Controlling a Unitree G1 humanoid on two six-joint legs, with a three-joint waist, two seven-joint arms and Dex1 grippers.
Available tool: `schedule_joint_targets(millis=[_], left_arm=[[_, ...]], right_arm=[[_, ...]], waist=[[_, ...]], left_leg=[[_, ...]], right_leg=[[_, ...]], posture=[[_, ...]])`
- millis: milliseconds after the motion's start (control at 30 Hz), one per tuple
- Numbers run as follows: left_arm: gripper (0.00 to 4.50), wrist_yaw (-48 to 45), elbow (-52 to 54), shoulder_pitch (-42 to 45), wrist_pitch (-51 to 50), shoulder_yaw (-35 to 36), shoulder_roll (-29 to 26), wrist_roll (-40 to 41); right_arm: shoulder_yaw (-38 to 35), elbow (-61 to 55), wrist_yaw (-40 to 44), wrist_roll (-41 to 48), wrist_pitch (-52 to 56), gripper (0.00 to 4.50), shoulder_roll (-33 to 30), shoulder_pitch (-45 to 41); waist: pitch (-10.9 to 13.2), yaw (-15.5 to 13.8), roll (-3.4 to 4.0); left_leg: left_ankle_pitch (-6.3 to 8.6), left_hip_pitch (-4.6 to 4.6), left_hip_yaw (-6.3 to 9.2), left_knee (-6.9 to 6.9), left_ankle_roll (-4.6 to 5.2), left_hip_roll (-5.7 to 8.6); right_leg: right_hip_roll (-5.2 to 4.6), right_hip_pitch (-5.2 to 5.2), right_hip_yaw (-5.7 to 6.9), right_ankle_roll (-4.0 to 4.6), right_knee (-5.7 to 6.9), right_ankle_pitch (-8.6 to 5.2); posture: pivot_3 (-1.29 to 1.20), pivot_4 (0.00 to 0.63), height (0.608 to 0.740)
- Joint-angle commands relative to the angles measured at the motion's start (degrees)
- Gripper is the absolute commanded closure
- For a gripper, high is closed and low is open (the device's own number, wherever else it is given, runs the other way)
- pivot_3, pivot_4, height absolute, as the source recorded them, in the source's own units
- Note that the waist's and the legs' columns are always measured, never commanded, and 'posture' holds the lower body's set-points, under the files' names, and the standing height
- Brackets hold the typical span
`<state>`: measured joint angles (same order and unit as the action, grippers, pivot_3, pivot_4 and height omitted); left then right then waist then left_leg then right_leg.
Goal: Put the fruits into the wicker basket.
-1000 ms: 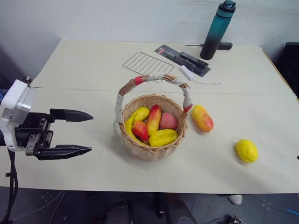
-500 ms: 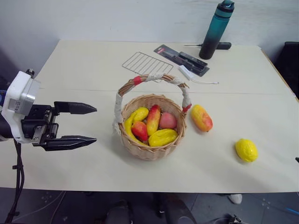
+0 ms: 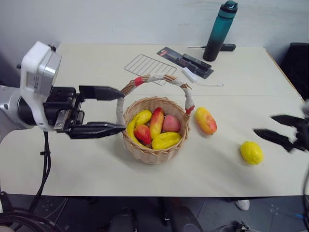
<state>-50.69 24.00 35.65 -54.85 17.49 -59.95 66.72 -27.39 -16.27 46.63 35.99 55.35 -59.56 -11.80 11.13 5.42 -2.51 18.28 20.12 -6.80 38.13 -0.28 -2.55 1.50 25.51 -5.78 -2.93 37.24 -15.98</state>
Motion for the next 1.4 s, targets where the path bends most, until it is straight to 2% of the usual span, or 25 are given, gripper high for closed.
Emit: schedule_joint_targets(millis=[33,167,333,500,600,667,733,900,967,1033,1167,1233,1400], left_arm=[[0.0,2.7,3.3,0.3,-2.0,1.1,-0.3,4.3],[0.0,-1.5,6.7,-3.7,-2.1,3.7,-1.4,8.4],[0.0,-1.4,6.1,-4.1,-0.4,2.1,-1.8,5.2],[0.0,-1.7,6.1,-3.8,0.1,1.8,-1.5,4.5],[0.0,-1.3,6.1,-3.8,0.3,1.9,-1.7,4.0],[0.0,-1.3,5.6,-3.6,0.6,2.0,-1.7,3.7],[0.0,-1.6,5.1,-3.4,0.6,2.3,-1.7,3.8],[0.0,-2.2,4.1,-3.0,1.3,1.6,-1.8,2.5],[0.0,-3.4,3.8,-3.4,2.8,0.7,-2.0,-0.4],[0.0,-4.6,3.6,-3.8,3.9,0.2,-2.1,-2.3],[0.0,-6.6,3.4,-4.0,3.6,0.3,-1.8,-1.1],[0.0,-7.1,3.0,-3.6,3.9,0.0,-1.7,-1.6],[0.0,-7.5,2.0,-2.6,4.9,-1.4,-1.0,-3.3]], right_arm=[[8.5,0.6,-6.2,-1.2,2.9,0.02,4.0,-7.8],[16.6,4.6,-11.7,-5.3,2.2,0.02,11.1,-13.8],[22.4,11.0,-14.2,-8.7,1.5,0.02,16.3,-19.0],[26.0,14.7,-14.2,-11.0,1.1,0.02,19.2,-21.2],[26.1,14.1,-13.5,-11.5,-0.8,0.6,19.8,-20.4],[26.0,13.7,-13.4,-12.0,-2.3,1.29,20.1,-19.8],[25.6,13.1,-13.1,-12.0,-2.5,1.75,20.0,-18.9],[23.4,10.8,-11.5,-11.9,-3.7,1.76,17.5,-16.5],[21.4,8.4,-9.4,-12.2,-5.8,1.76,14.2,-13.9],[18.7,4.8,-6.1,-10.3,-5.5,1.76,10.7,-10.2],[7.8,-11.8,7.8,4.0,-0.8,1.76,3.3,1.0],[5.5,-17.2,10.0,10.3,1.5,1.76,1.5,1.2],[4.4,-22.0,8.8,21.3,4.0,1.76,1.2,-3.7]], waist=[[0.0,0.0,0.0],[0.0,0.0,-0.02],[0.0,-0.5,-0.01],[0.0,-0.5,-0.01],[0.0,-0.5,-0.01],[0.0,-0.5,-0.01],[0.0,-0.4,-0.01],[0.0,-0.5,-0.01],[0.0,-0.5,0.0],[0.0,-0.8,0.0],[0.0,-1.0,-0.01],[0.0,-0.2,-0.02],[0.1,0.5,-0.24]], left_leg=[[-0.01,-0.01,0.02,-0.06,-0.02,-0.01],[-0.21,0.06,0.09,-0.09,-0.51,-0.07],[-0.19,0.4,0.01,-0.07,-0.55,-0.03],[-0.19,0.4,0.01,-0.05,-0.54,-0.03],[-0.19,0.4,0.01,-0.06,-0.54,-0.03],[-0.19,0.42,0.0,-0.06,-0.54,-0.03],[-0.19,0.41,0.0,-0.05,-0.54,-0.03],[-0.2,0.4,0.0,-0.05,-0.55,-0.04],[-0.2,0.4,0.0,-0.04,-0.55,-0.02],[-0.19,0.42,0.0,-0.07,-0.54,0.01],[-0.15,0.42,0.1,-0.12,-0.58,-0.05],[-0.14,0.38,0.09,-0.09,-0.6,-0.07],[-0.06,-0.01,0.13,-0.09,-0.36,-0.09]], right_leg=[[0.01,0.03,0.01,0.03,0.02,-0.03],[0.06,0.19,0.08,0.09,0.24,-0.15],[0.04,0.63,0.04,0.08,0.34,-0.19],[0.04,0.63,0.05,0.08,0.35,-0.19],[0.04,0.64,0.05,0.08,0.35,-0.19],[0.04,0.65,0.04,0.08,0.35,-0.19],[0.04,0.64,0.04,0.08,0.35,-0.19],[0.06,0.66,0.04,0.08,0.41,-0.19],[0.05,0.65,0.04,0.08,0.41,-0.19],[0.03,0.67,0.04,0.05,0.41,-0.21],[0.06,0.62,0.12,-0.01,0.36,-0.28],[0.07,0.57,0.11,-0.01,0.38,-0.28],[0.08,0.04,0.14,-0.03,0.17,-0.25]], posture=[[0.0,0.15,0.74],[0.0,0.15,0.74],[0.0,0.15,0.74],[0.0,0.15,0.74],[0.0,0.15,0.74],[0.0,0.15,0.74],[0.0,0.15,0.74],[0.0,0.15,0.74],[0.0,0.15,0.74],[0.0,0.15,0.74],[0.0,0.15,0.74],[0.0,0.15,0.74],[0.0,0.15,0.74]])
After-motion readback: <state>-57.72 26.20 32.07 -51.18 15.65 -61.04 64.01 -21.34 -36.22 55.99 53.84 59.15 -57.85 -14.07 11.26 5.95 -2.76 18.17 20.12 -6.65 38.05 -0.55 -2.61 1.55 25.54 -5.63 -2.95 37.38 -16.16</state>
